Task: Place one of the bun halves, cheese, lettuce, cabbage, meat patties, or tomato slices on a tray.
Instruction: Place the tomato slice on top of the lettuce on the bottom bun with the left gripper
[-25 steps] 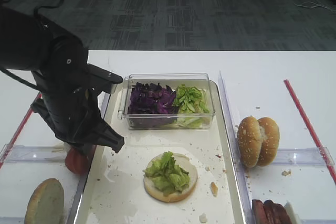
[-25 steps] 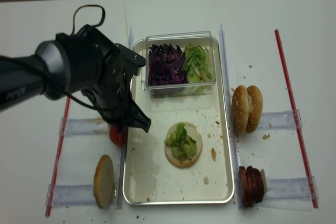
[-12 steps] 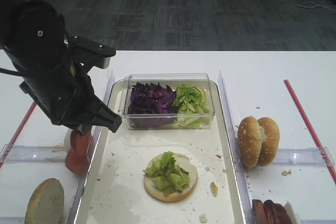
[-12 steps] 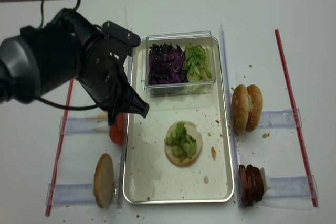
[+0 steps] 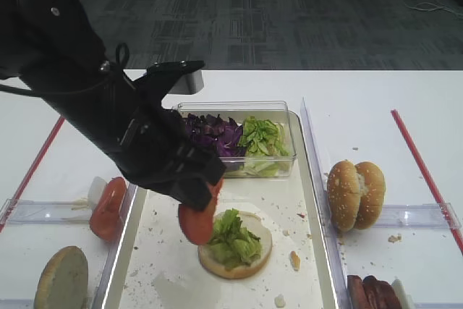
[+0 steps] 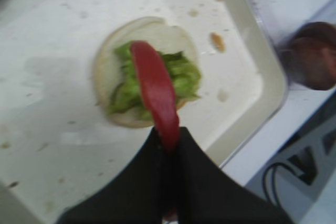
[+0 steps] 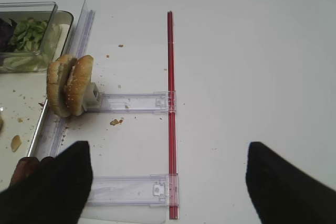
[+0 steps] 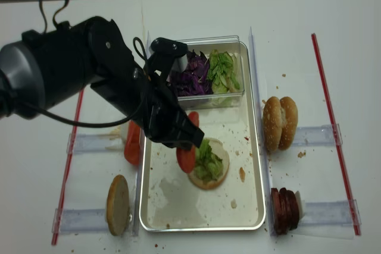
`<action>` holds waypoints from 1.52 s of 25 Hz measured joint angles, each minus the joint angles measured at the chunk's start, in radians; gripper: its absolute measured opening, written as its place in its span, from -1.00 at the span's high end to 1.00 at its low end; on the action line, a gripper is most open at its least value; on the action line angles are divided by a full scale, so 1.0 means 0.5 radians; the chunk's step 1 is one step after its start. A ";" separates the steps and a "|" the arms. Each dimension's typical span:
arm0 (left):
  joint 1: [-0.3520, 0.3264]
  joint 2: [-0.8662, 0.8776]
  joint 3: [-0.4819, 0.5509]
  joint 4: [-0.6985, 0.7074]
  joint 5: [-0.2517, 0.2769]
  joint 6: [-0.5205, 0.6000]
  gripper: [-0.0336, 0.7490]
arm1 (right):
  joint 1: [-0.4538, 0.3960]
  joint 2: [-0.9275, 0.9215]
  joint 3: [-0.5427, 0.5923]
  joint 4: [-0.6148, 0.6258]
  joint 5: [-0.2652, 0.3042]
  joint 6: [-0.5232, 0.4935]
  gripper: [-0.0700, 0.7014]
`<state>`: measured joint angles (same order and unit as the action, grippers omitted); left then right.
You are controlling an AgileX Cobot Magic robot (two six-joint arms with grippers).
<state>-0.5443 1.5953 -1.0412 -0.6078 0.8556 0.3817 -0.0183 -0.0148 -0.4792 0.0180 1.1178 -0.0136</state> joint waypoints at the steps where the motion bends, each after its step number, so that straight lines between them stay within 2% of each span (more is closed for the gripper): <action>1: 0.000 0.000 0.000 -0.124 0.016 0.093 0.85 | 0.000 0.000 0.000 0.000 0.000 0.000 -0.80; 5: 0.000 0.000 0.000 -0.435 0.060 0.326 0.85 | 0.000 0.000 0.000 0.000 0.000 0.000 -0.80; 16: 0.000 0.202 0.000 -0.653 0.063 0.465 0.85 | 0.000 0.000 0.000 0.000 0.000 0.000 -0.80; 29: 0.000 0.475 0.000 -0.781 -0.057 0.550 0.85 | 0.000 0.000 0.000 0.000 0.000 0.000 -0.80; 38: 0.000 0.523 0.000 -0.793 -0.118 0.553 0.85 | 0.000 0.000 0.000 0.000 0.000 0.000 -0.80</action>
<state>-0.5443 1.8570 -1.0412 -1.0043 0.7963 0.6580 -0.0183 -0.0148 -0.4792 0.0180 1.1178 -0.0136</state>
